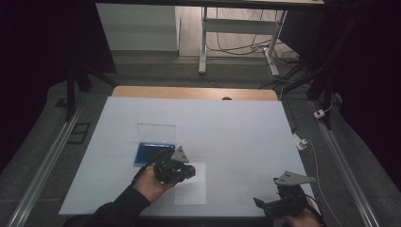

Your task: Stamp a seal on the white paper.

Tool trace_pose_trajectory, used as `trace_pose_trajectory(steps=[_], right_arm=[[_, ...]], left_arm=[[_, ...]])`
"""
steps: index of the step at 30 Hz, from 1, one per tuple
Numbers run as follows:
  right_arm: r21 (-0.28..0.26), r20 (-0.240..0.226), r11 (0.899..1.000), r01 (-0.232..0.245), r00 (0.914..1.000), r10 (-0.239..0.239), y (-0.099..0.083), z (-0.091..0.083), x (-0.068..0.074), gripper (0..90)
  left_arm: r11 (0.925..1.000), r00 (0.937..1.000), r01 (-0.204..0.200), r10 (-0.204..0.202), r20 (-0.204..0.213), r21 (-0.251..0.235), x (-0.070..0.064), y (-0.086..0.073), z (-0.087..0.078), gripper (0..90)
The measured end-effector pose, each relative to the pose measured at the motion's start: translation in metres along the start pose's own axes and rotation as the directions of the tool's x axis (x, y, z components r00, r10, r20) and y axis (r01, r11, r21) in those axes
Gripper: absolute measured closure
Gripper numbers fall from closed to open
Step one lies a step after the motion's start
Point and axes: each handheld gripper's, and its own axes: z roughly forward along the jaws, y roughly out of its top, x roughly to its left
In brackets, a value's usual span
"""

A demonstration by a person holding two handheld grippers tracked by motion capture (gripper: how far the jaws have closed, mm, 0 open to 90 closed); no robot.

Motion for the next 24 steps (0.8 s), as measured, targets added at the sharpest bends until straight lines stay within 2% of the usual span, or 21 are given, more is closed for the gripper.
trace_pose_trajectory(steps=[11,21,24], right_arm=[[0.002,-0.001,1.0,0.001,1.0,-0.001,0.0,0.0,0.0,0.0],[0.002,-0.002,1.0,0.001,1.0,-0.001,0.0,0.0,0.0,0.0],[0.002,-0.002,1.0,0.001,1.0,-0.001,0.0,0.0,0.0,0.0]], left_arm=[[0.9992,1.0,-0.001,0.001,0.009,0.039,0.001,-0.006,0.019,79.9],[0.9973,1.0,0.001,-0.002,0.007,0.073,0.003,-0.01,0.027,79.9],[0.9975,0.9999,0.003,-0.004,0.012,0.071,0.004,-0.011,0.027,79.9]])
